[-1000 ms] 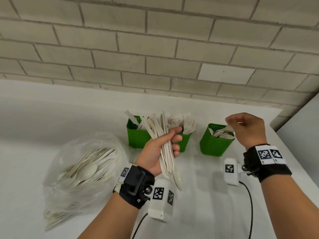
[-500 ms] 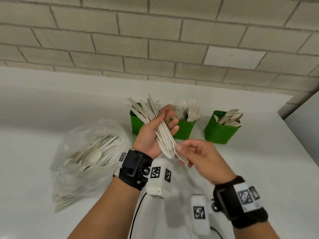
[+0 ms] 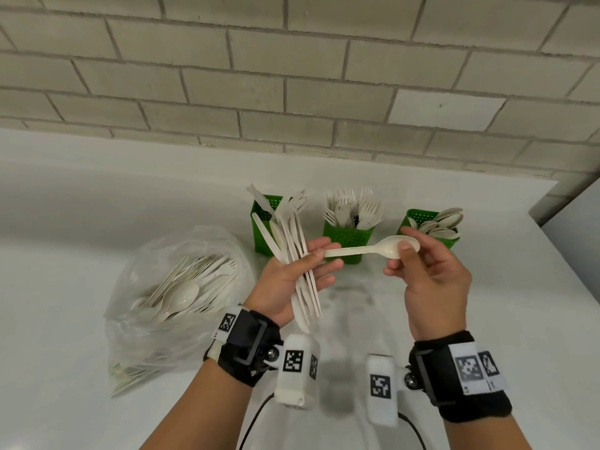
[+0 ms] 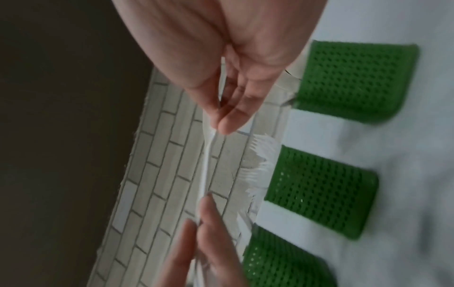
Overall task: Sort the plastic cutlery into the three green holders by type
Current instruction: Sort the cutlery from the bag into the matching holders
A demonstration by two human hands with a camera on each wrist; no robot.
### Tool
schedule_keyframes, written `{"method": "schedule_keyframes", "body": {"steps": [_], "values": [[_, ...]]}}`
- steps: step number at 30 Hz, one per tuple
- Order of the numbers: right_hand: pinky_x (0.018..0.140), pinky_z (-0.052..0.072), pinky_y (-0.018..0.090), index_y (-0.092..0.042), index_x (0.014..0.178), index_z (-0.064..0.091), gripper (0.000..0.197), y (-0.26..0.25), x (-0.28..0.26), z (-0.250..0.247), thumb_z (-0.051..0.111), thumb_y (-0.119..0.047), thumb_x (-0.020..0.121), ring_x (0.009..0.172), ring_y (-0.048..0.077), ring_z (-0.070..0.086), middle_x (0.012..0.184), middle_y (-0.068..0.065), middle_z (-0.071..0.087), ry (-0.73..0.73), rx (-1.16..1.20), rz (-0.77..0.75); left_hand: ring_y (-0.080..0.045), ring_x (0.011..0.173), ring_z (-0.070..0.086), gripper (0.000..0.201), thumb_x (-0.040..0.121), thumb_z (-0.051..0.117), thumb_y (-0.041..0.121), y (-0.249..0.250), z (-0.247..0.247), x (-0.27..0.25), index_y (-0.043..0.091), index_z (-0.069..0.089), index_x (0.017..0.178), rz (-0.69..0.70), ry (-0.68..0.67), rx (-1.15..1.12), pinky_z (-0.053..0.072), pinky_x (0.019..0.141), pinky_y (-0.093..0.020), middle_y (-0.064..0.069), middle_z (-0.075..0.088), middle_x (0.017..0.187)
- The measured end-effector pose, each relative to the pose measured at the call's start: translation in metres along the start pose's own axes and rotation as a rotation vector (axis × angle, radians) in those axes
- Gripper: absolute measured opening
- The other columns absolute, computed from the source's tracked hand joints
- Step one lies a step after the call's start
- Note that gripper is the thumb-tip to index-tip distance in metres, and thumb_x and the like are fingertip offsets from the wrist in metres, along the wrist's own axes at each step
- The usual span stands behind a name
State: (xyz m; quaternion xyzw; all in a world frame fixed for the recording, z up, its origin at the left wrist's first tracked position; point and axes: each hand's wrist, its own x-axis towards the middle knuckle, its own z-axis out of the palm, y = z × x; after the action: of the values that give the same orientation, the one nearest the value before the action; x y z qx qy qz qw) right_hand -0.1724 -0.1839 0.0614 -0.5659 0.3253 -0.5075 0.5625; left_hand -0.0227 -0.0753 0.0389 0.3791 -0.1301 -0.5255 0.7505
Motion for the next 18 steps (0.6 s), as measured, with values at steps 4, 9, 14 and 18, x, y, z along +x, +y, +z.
{"method": "schedule_keyframes", "body": {"steps": [4,9,14,18], "values": [[0.071,0.058,0.037,-0.021,0.116,0.066,0.025,-0.012,0.013,-0.012,0.056,-0.01,0.097,0.062,0.01,0.061,0.082,-0.007,0.069,0.076,-0.153,-0.226,-0.015,0.086,0.072,0.035,0.08,0.06,0.009,-0.003,-0.007,-0.003,0.009,0.063,0.114,-0.008,0.003,-0.002,0.058,0.072,-0.025,-0.005,0.074,0.107],[0.07,0.054,0.037,-0.017,0.12,0.064,0.031,-0.043,0.058,-0.045,0.047,-0.008,0.097,0.075,0.029,0.063,0.093,-0.006,0.058,0.171,-0.487,-0.677,-0.012,0.082,0.072,0.036,0.079,0.058,0.013,0.0,-0.009,-0.005,0.012,0.062,0.115,-0.037,-0.014,-0.027,0.057,0.067,-0.023,-0.003,0.074,0.108],[0.079,0.045,0.033,-0.009,0.123,0.065,0.033,-0.038,0.1,-0.064,0.045,-0.004,0.096,0.087,0.035,0.058,0.099,0.021,0.062,0.123,-0.78,-0.768,-0.015,0.084,0.072,0.035,0.081,0.056,0.014,0.001,-0.003,-0.008,0.012,0.063,0.115,-0.057,-0.065,-0.042,0.058,0.07,-0.026,-0.003,0.074,0.105],[0.081,0.042,0.046,-0.015,0.124,0.065,0.041,0.002,0.119,-0.069,0.037,-0.016,0.093,0.096,0.042,0.052,0.111,0.016,0.067,-0.049,-1.173,-0.609,-0.015,0.084,0.072,0.033,0.083,0.054,0.014,0.003,0.0,-0.009,0.012,0.063,0.115,-0.057,-0.083,-0.062,0.059,0.07,-0.026,-0.003,0.074,0.104]]}}
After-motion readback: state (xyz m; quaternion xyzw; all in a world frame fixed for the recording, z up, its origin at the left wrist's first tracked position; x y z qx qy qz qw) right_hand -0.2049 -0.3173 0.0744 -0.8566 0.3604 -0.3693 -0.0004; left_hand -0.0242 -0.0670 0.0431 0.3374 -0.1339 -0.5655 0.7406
